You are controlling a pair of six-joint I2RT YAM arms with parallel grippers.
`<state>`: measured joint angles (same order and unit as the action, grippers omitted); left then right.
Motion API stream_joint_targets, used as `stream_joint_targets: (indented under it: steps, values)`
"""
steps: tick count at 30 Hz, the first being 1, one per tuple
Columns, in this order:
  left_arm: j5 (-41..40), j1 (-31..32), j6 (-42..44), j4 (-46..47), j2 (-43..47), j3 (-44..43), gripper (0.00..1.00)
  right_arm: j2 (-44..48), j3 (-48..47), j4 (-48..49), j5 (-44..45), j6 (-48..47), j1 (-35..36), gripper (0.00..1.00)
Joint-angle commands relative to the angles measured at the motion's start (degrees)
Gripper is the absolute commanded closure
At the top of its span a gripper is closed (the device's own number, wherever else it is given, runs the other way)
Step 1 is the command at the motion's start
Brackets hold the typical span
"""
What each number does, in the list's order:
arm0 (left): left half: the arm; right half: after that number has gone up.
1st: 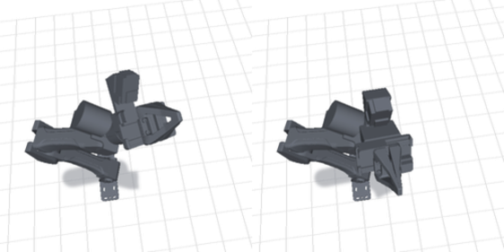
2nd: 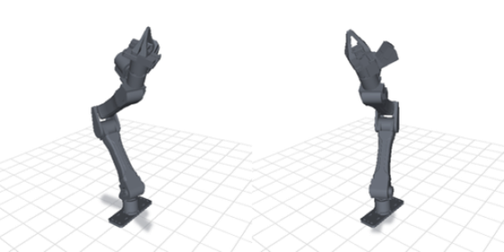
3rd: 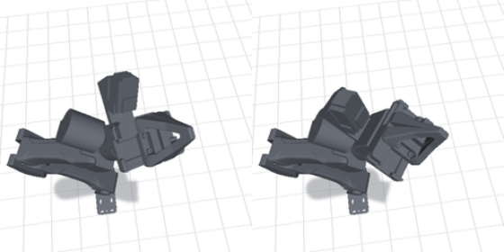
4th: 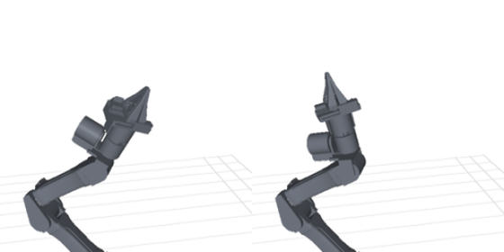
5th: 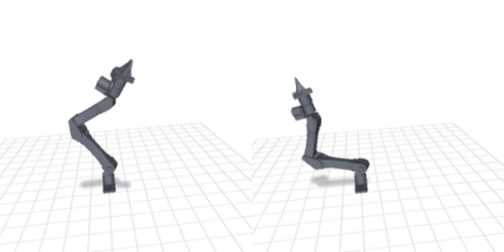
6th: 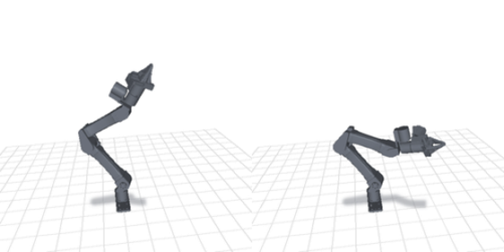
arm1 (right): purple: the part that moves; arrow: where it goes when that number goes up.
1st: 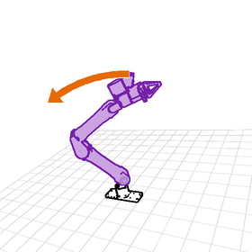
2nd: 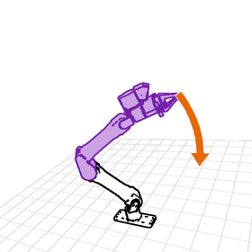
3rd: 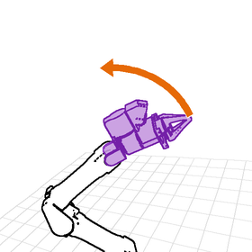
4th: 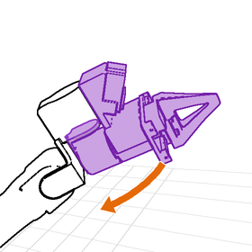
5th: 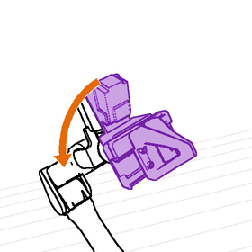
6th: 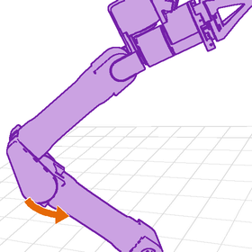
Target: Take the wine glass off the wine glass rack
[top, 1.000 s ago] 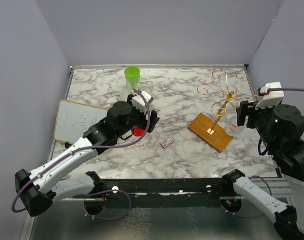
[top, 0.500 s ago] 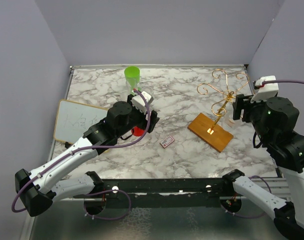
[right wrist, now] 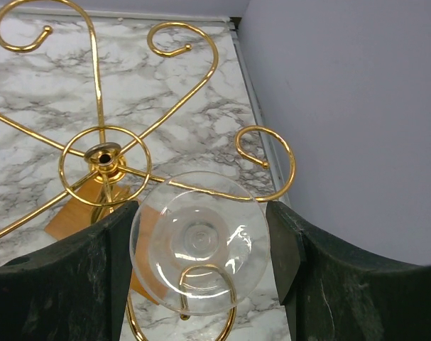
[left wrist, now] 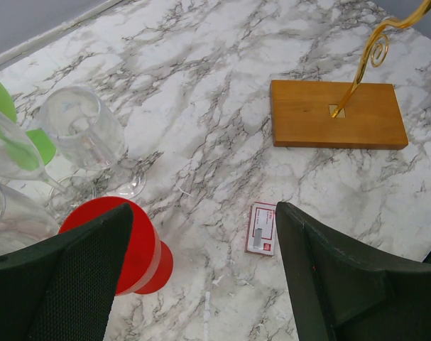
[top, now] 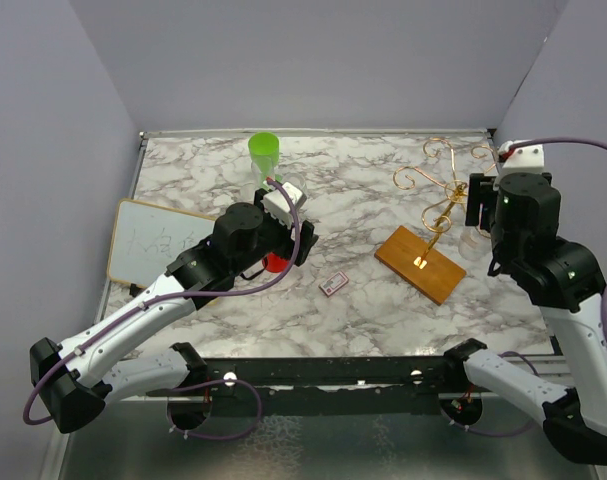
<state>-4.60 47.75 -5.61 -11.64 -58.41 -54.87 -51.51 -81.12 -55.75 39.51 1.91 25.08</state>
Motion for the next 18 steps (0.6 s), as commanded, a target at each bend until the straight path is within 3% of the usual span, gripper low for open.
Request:
stream_joint_targets:
  steps: [1,11,18]
  values:
    - [-1.41,-0.05,0.49,1.12,0.23,0.29,0.16,-0.69,-1.29,0.49,8.24,2.03,0.23,0.61]
    - [-1.22,-0.02,0.24,1.24,-0.49,0.01,0.16,1.92,-3.03,-4.46,14.51,2.23,0.21,0.62]
    - [-0.25,-0.18,-0.78,1.49,-1.49,-0.73,0.16,6.42,-3.44,-8.48,9.99,2.16,0.21,0.64]
